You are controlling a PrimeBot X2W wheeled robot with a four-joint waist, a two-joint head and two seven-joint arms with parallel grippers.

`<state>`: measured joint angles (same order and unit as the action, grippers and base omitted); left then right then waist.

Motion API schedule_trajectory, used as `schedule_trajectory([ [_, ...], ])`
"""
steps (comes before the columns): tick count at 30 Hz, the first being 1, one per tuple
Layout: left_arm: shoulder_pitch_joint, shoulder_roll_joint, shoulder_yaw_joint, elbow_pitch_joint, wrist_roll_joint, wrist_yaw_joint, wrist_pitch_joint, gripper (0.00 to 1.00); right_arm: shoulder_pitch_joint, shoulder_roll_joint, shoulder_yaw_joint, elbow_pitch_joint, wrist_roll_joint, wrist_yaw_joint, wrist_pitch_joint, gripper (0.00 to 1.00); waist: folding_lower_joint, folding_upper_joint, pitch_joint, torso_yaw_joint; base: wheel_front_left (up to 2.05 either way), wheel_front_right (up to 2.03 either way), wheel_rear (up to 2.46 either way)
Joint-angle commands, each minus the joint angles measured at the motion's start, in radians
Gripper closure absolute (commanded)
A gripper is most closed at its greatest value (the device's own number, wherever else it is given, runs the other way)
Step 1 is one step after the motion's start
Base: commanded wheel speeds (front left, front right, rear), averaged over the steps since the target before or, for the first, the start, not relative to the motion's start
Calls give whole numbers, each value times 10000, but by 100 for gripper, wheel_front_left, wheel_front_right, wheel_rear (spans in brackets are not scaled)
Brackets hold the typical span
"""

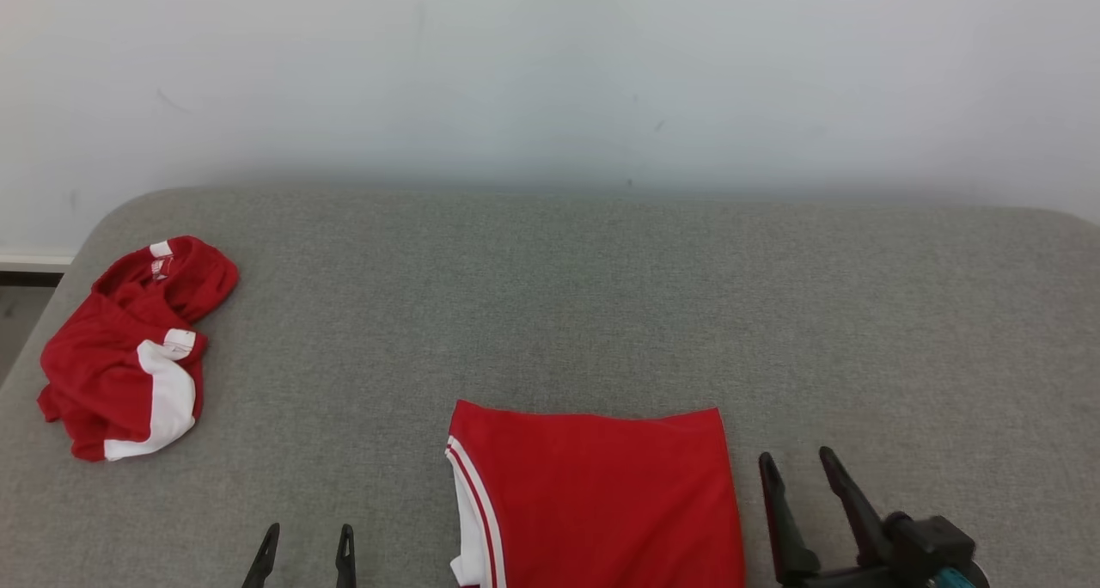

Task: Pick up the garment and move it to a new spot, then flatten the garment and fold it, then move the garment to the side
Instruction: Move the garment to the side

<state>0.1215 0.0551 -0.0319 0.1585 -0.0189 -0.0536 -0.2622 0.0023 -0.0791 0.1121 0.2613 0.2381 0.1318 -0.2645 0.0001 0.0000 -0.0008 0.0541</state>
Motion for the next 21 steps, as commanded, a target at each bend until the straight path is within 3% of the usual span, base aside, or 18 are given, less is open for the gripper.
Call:
schedule_trajectory([
  [1, -87, -12, -20, 60, -74, -21, -10, 0, -346, -39, 151, 476, 68, -17, -20, 0, -1, 0, 19, 69, 0, 0, 0],
  [5, -136, -23, -55, 68, -62, -24, -10, 0, -1162, -42, 541, 1760, -19, -17, -21, 0, -1, 0, 60, 133, 0, 0, 0],
  [14, -252, -34, -170, 147, -75, -84, -10, 0, -3183, 28, 1231, 5941, 290, -17, -20, 0, -1, 0, 229, 422, 0, 0, 0],
  [21, -332, -41, -128, 138, -110, -108, -10, 0, -3501, 246, 2109, 7199, 1194, -15, 25, 0, -1, 0, 448, 518, 0, 0, 0],
])
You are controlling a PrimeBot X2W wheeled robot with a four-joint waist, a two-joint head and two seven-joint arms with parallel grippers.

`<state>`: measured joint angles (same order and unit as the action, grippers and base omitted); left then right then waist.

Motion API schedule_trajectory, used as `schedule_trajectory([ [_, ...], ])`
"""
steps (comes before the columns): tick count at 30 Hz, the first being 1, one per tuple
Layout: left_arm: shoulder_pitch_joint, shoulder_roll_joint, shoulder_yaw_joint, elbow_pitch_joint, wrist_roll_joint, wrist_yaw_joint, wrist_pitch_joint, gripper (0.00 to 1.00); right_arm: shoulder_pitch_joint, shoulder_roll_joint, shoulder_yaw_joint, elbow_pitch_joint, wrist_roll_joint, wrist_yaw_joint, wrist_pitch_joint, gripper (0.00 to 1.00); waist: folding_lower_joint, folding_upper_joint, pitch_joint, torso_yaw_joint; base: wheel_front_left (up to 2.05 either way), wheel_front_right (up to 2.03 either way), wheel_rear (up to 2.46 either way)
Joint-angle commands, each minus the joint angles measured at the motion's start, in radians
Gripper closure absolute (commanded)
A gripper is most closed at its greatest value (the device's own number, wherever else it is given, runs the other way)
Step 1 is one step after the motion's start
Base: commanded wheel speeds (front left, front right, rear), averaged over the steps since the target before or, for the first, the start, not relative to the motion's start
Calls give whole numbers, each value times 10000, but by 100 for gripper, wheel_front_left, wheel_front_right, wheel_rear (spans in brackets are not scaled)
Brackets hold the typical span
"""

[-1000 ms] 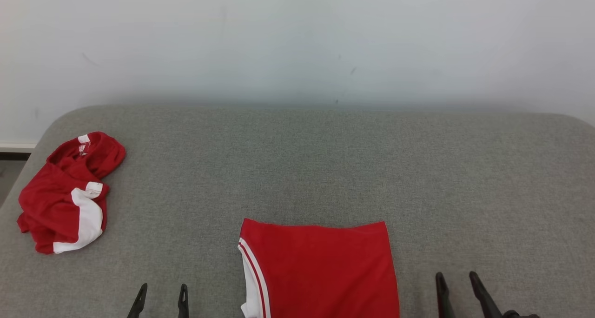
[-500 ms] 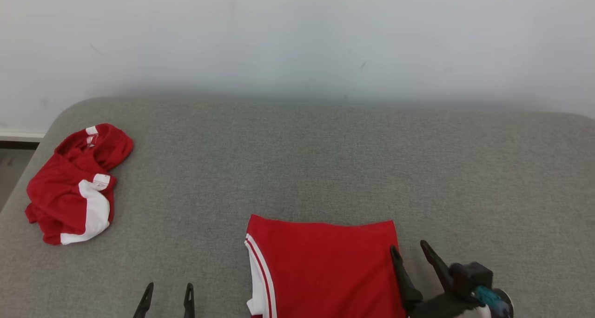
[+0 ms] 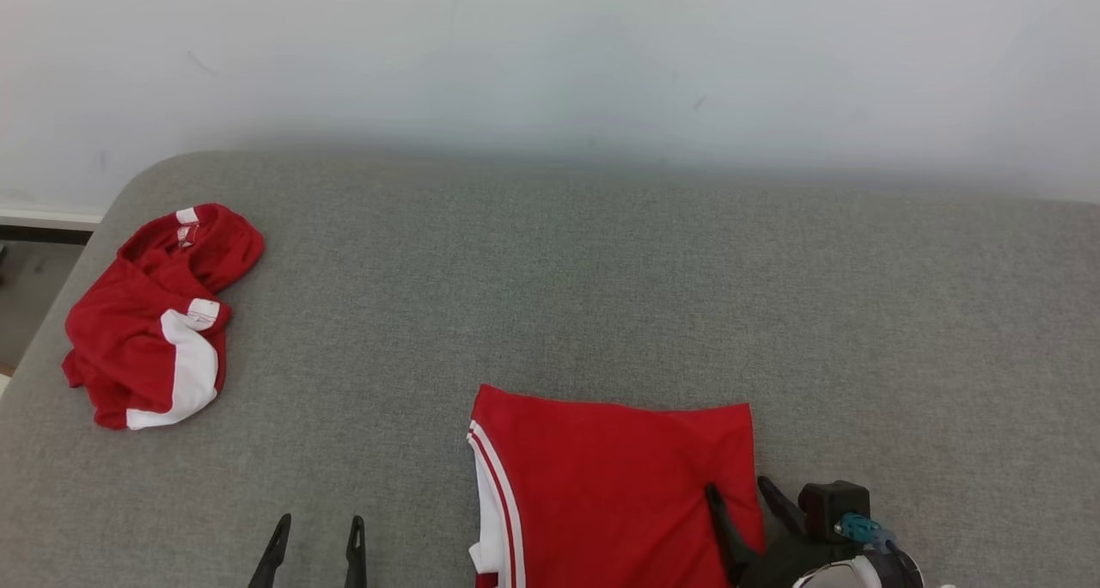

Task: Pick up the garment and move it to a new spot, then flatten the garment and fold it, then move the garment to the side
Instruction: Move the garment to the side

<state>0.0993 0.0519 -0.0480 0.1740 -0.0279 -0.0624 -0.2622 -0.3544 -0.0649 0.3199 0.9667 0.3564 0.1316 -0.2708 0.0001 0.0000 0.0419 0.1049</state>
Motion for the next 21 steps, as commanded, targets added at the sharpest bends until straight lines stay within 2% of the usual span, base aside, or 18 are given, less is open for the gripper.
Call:
schedule_trajectory([
  [1, -127, -8, 42, -3, -26, -23, -10, 0, 88, 134, 222, 324, 221, -13, 105, 0, -1, 0, 38, 12, 0, 0, 0],
  [3, -147, -9, 58, 10, -34, -41, -10, 0, 80, 183, 662, 551, 665, 8, 128, 73, -1, 0, 59, 5, 0, 0, 0],
  [4, -157, -11, 69, 16, -36, -50, -10, 0, 5, 202, 870, 623, 836, 10, 130, 100, -1, 0, 67, 0, 0, 0, 0],
  [7, -212, -15, 74, 31, -55, -43, -10, 0, -243, 188, 1181, 590, 1343, 7, 119, 100, -1, 0, 83, -22, 0, 0, 0],
  [10, -238, -15, 110, -3, -86, -8, -10, 0, -648, -119, 1293, 378, 1558, -4, 99, 100, -1, 0, 135, -85, 0, 0, 0],
  [21, -823, -17, 143, -379, -293, 70, -8, 0, -3110, -2128, 1621, -276, 1122, -6, 46, 100, -1, 0, 1311, -764, 0, 0, 0],
])
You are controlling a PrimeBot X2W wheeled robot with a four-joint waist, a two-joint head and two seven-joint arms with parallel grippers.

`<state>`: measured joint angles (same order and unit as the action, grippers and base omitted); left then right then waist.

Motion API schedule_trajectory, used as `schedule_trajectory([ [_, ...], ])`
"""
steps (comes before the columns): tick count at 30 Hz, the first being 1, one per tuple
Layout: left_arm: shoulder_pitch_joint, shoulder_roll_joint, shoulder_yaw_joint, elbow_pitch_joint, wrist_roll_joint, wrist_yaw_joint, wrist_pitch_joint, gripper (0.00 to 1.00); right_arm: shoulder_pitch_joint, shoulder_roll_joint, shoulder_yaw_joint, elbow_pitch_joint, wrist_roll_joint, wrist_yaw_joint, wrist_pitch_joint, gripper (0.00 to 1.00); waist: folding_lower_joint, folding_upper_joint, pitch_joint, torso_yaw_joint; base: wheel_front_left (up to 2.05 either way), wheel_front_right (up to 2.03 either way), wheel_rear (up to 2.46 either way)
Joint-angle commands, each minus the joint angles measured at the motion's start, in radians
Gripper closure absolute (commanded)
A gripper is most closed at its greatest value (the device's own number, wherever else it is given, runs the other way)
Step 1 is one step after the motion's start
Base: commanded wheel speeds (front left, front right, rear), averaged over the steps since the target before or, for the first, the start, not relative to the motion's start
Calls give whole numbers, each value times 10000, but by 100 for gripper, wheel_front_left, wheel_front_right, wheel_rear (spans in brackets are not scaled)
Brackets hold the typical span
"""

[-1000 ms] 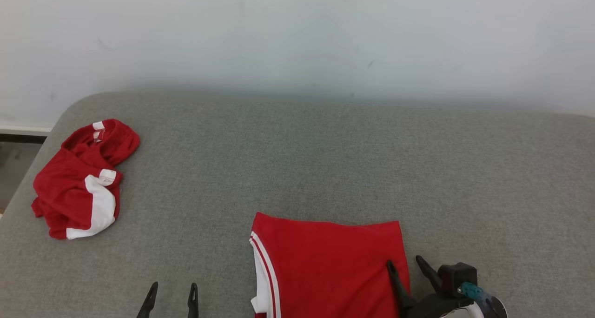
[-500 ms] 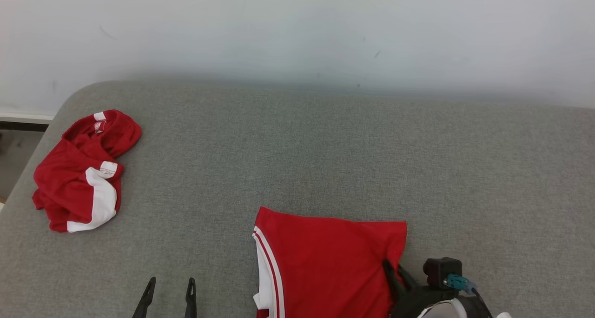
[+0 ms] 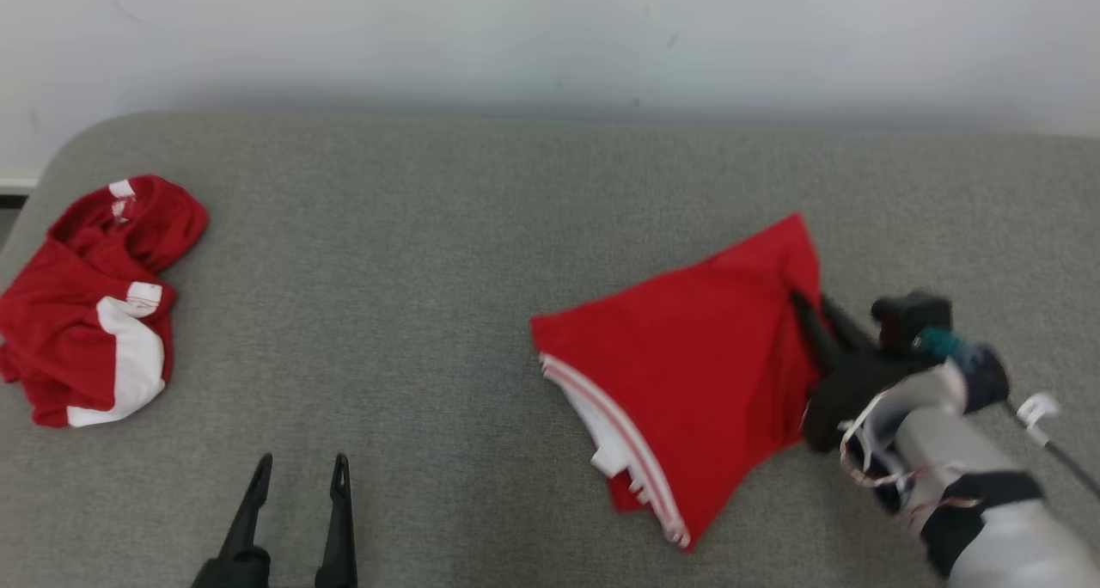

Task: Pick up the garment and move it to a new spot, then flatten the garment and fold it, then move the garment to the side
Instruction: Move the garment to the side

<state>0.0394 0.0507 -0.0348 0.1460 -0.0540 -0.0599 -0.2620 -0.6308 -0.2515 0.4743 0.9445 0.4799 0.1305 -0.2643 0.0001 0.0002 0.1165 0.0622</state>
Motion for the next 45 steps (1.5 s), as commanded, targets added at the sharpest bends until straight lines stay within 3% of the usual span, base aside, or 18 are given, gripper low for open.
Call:
schedule_trajectory([
  [1, -321, -4, 34, -179, -22, 34, -12, 0, -601, -471, 173, -39, -152, 6, -21, 100, -1, -2, 740, -398, 0, 0, 0],
  [16, -1846, -3, -192, -1027, 263, -187, -12, 0, -3730, -3572, 1292, 970, -304, 7, 87, 100, -1, -2, 2805, -881, 0, 0, 0],
  [26, -2138, 39, -342, -1383, 479, -326, -12, 0, -4942, -4931, 1794, 1728, -394, 7, 348, 100, -1, -2, 3019, -840, 0, 0, 0],
  [33, -2110, 89, -355, -1525, 475, -339, -12, 0, -5368, -5348, 1995, 2226, -239, 6, 569, 100, -1, -2, 3046, -716, 0, 0, 0],
  [43, -1938, 75, -311, -1395, 408, -318, -12, 0, -5163, -5028, 1941, 2914, -61, 7, 488, 100, -1, -2, 2777, -594, 0, 0, 0],
  [44, -1902, 75, -301, -1369, 396, -320, -12, 0, -5124, -5001, 1905, 2965, -56, 7, 450, 62, -1, -2, 2709, -582, 0, 0, 0],
  [45, -1854, 73, -296, -1340, 391, -325, -12, 0, -5080, -4963, 1871, 3049, -44, 6, 497, 6, -1, -2, 2647, -574, 0, 0, 0],
])
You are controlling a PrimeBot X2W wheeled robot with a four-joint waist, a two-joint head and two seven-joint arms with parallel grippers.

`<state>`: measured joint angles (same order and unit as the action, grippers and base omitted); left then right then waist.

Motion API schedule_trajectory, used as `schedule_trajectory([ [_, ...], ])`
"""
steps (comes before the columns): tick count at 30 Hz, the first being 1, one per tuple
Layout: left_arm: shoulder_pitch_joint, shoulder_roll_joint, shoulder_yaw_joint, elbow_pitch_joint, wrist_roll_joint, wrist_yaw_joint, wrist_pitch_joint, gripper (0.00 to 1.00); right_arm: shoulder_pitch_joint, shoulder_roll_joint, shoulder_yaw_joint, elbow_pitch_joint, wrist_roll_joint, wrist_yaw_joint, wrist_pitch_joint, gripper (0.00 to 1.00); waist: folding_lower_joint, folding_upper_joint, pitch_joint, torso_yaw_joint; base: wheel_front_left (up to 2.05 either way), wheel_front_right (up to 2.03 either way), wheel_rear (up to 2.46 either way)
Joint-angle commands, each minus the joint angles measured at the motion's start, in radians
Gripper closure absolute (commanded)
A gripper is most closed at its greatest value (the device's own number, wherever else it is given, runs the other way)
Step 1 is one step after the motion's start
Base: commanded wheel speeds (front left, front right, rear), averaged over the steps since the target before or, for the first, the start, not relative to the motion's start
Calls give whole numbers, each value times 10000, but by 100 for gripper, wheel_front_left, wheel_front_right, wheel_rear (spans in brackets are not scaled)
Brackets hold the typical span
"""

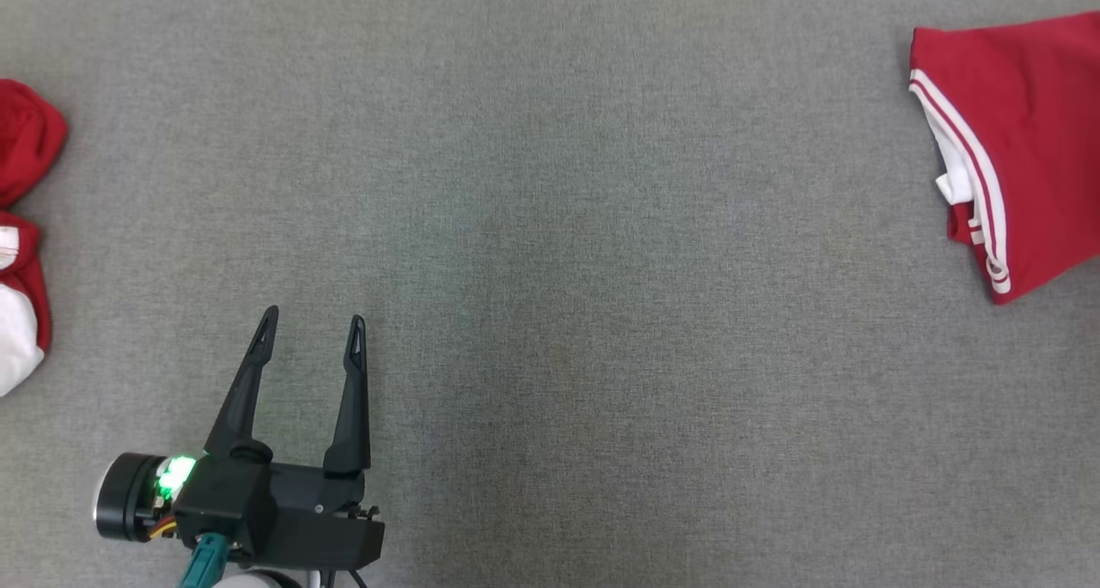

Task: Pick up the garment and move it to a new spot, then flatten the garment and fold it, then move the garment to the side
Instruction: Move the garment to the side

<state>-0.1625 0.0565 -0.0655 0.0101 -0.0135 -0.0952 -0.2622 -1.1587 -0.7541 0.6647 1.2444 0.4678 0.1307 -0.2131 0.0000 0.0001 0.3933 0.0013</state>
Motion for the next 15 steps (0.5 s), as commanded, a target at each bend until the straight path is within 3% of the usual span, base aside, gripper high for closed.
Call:
schedule_trajectory([
  [1, 204, 18, 35, 34, -13, 31, -10, 0, 226, 104, -20, 110, 55, 4, 40, 0, 0, -1, -185, 39, 0, 0, 0],
  [3, 249, 13, 79, 80, -26, 39, -10, 0, 270, 129, -63, 167, 26, 4, -29, 0, 0, -1, -342, 49, 0, 0, 0],
  [4, 674, 3, 265, 162, -100, 149, -10, 0, 536, 545, -787, 115, 462, 4, -482, 0, 0, -1, -1084, -46, 0, 0, 0],
  [7, 971, -8, 377, 257, -106, 175, -10, 0, 848, 695, -1399, -491, 651, 5, -534, 0, 0, -1, -1506, -151, 0, 0, 0],
  [10, 1238, -7, 507, 297, -91, 231, -10, 0, 1766, 865, -2332, -1528, 294, 4, -522, 0, 0, -1, -1903, -228, 0, 0, 0],
  [15, 1657, -16, 605, 400, -100, 203, -10, 0, 3921, 1743, -4511, -3502, -837, 5, -529, 0, 0, -1, -2572, -208, 0, 0, 0],
])
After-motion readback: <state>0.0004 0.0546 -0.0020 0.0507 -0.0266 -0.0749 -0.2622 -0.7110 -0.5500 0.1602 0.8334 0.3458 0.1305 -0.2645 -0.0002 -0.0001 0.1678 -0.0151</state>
